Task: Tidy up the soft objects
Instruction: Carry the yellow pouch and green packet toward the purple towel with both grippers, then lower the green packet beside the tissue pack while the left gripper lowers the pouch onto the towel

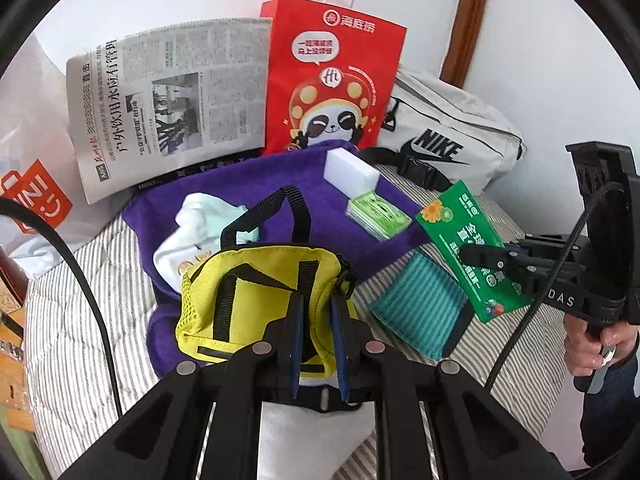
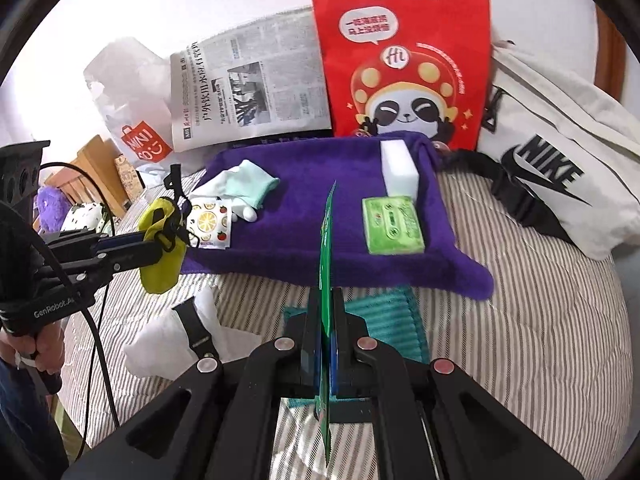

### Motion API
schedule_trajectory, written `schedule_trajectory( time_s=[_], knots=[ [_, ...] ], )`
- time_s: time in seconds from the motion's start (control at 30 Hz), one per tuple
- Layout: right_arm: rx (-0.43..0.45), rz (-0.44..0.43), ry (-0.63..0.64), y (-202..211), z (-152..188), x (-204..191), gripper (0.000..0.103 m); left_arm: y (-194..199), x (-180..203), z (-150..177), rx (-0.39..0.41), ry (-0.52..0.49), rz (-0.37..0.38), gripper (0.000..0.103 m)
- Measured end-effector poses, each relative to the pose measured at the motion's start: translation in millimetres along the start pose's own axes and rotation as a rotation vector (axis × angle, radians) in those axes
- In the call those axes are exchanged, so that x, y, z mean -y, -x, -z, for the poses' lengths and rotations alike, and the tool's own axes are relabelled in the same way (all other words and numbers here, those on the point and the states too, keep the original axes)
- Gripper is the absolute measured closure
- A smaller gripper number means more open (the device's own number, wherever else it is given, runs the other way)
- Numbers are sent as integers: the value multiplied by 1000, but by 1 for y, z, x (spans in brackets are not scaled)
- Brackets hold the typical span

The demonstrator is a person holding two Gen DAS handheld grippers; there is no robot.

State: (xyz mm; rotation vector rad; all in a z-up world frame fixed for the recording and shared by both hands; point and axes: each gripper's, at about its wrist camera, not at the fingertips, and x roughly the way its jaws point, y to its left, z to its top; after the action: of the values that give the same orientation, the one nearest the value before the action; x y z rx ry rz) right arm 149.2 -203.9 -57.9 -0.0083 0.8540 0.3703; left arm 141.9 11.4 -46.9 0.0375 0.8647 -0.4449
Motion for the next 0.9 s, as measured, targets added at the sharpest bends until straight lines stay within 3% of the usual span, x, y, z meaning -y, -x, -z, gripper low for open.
schedule_trajectory(
  time_s=[0.43,0.9],
  knots=[
    [11,-32,7,-28,-45,4,100,-17,-27,-29,3,26,-22,89],
    [-4,-21,2,-92,-111,16,100,-48,-53,-51,-21,46,-28,89]
  ],
)
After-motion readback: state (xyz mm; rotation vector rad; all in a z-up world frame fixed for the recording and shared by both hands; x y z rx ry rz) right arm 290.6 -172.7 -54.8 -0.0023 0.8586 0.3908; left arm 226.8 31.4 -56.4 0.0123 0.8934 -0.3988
